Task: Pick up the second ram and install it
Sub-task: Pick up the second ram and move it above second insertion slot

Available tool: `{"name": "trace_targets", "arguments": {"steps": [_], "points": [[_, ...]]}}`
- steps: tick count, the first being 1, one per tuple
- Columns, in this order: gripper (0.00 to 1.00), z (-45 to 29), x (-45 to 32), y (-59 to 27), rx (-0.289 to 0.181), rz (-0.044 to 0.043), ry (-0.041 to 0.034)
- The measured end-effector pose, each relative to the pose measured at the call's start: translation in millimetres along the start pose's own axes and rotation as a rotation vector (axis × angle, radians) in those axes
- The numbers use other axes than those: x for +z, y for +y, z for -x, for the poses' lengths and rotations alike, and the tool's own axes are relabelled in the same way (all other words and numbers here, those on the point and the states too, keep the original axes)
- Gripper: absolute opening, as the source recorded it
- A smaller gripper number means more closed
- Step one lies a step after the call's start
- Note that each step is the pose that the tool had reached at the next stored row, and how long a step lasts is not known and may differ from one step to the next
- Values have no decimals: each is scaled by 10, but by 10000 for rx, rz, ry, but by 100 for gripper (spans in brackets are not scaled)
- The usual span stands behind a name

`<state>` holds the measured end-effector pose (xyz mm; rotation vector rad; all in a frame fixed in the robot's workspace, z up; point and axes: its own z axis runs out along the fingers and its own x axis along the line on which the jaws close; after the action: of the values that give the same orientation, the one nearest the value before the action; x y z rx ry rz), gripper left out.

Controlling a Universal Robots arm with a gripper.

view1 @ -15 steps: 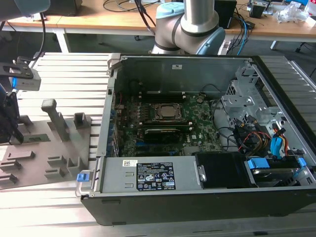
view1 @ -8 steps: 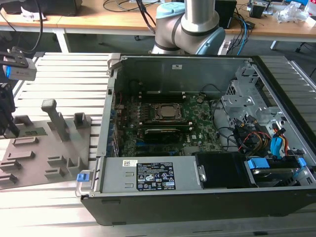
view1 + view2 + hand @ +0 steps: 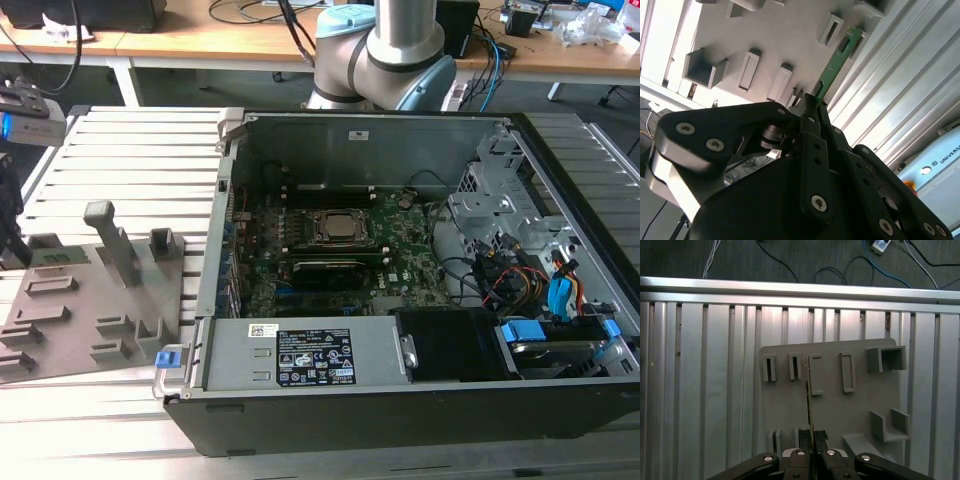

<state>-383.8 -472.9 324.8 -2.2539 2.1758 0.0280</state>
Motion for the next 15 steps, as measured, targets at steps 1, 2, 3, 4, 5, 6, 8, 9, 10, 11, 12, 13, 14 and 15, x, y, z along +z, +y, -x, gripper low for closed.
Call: {"name": "trace_targets", "arguments": {"steps": [1,2,3,4,5,6,8,9,10,11,12,13,14,15], "points": [[14,4,-28,0,1,0,0],[14,8,-52,-1,0,0,0],[14,11,-83,-1,0,-1,-1],[14,15,-110,-1,0,0,0],[14,17,-131,-2,0,0,0],[14,20,-153,-2,0,0,0],[14,26,-203,-3,0,0,0],[14,28,-218,-4,0,1,0],[14,32,-253,-4,0,1,0],[14,35,-279,-4,0,1,0],[14,37,-302,-4,0,0,0],[14,43,-346,-4,0,1,0],[14,46,-387,-4,0,1,0],[14,51,-465,-4,0,1,0]]}}
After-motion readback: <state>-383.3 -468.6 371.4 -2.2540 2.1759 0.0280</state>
